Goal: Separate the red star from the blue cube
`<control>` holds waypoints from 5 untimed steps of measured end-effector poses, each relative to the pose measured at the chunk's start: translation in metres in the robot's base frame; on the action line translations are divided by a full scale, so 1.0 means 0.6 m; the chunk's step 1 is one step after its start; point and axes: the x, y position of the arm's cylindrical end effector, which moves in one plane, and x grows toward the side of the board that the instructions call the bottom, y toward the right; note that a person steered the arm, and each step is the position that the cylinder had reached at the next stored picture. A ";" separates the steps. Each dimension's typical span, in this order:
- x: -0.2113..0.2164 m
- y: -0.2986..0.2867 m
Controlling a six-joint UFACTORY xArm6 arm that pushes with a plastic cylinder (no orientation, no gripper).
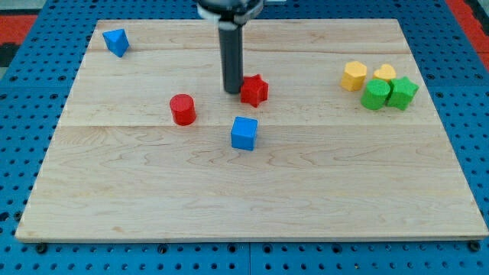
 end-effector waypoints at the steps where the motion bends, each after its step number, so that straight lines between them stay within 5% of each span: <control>1: -0.004 0.012; 3: 0.104 0.025; 5: 0.127 0.052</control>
